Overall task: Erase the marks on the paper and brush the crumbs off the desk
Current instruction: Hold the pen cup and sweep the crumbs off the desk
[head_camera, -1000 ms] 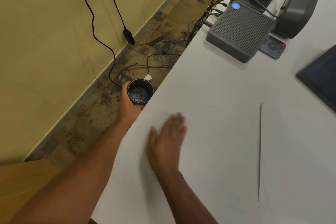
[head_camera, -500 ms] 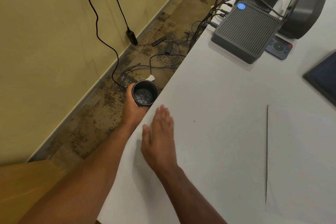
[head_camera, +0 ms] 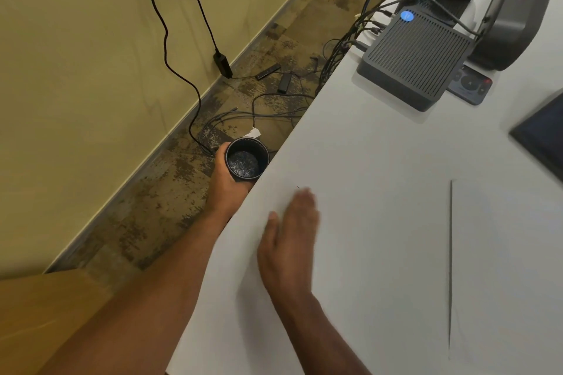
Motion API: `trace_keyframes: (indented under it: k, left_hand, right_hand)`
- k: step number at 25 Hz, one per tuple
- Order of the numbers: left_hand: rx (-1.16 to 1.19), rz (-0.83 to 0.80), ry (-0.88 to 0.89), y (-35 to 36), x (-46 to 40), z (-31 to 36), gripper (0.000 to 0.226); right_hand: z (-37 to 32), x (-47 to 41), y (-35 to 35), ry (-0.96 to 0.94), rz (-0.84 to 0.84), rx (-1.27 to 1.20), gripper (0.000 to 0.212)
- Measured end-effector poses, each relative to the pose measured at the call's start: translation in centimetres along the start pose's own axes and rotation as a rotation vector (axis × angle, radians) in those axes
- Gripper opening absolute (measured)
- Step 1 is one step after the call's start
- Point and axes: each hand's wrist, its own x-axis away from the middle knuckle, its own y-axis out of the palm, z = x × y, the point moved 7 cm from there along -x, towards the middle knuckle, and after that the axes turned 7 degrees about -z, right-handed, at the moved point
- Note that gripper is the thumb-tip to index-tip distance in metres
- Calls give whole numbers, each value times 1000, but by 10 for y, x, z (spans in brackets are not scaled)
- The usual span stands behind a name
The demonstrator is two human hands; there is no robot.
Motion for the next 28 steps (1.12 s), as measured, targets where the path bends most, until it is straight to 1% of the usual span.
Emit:
trace_keyframes:
  k: [1,2,3,4,5,7,8,9,10,11,12,13,14,15,17,18,19,20,21,22,23,24,25,27,28]
  left_hand:
    - [2,-1,-7,0,1,-1,102]
    - [1,-4,-3,1,2,0,103]
    - [2,-2,1,1,2,0,103]
    - [3,4,1,0,0,-1,103]
    - [6,9,-1,0,-1,-1,101]
    - [-1,5,2,0,0,0,96]
    - [-7,-1,12,0,2,0,95]
    - [-13,-3,14,1,3,0,95]
    - [-9,1,11,-1,2,0,97]
    - [1,3,4,-2,0,1,99]
    - [-2,8,-1,-2,2,3,101]
    - [-9,10,-8,-2,1,6,101]
    - [-8,2,-22,-1,3,4,101]
    - [37,-11,-36,1,4,3,104]
    - [105,24,-82,-1,17,-2,128]
    - [93,36,-97,-2,20,-2,137]
    - [75,20,-97,-2,19,0,132]
    - [17,-9,-84,-1,13,-1,118]
    - [22,-34,-93,0,8,-2,106]
    - [-18,-16,-96,-1,5,-1,100]
    - [-6,-7,-91,-3,1,3,98]
    - [-16,-10,-89,-2,2,1,97]
    - [-28,-21,-94,-2,5,3,93]
    - [-142,-82,-47,4,10,-3,69]
    - [-201,-90,-39,3,15,1,59]
  right_hand:
    - [16,5,-7,131,76,52,68]
    - [30,7,-7,259,71,115,72]
    - [33,6,0,306,19,155,73]
    - [24,0,10,261,-51,178,73]
    - [7,-8,22,148,-120,179,71]
    - [-30,-20,42,-91,-254,93,63]
    - [-42,-22,43,-160,-269,45,61]
    - [-44,-22,39,-176,-232,29,60]
    - [-36,-19,30,-115,-146,51,61]
    - [-21,-17,21,9,-60,101,64]
    - [-5,-15,17,154,-34,163,67]
    - [2,-15,20,243,-75,209,70]
    - [-1,-19,28,238,-147,228,70]
    - [-16,-27,39,123,-212,201,69]
    - [-54,-36,54,-157,-307,82,63]
    - [-63,-37,55,-234,-311,41,60]
    - [-64,-36,50,-248,-272,26,59]
    - [-55,-34,42,-185,-196,36,60]
    - [-38,-31,33,-62,-123,73,61]
    - [-20,-28,28,84,-88,130,63]
    - [-8,-27,29,178,-99,188,64]
    - [-9,-31,34,180,-139,214,64]
    - [-19,-38,42,101,-196,199,64]
    - [-51,-47,59,-150,-325,83,60]
    - [-60,-45,61,-234,-377,5,57]
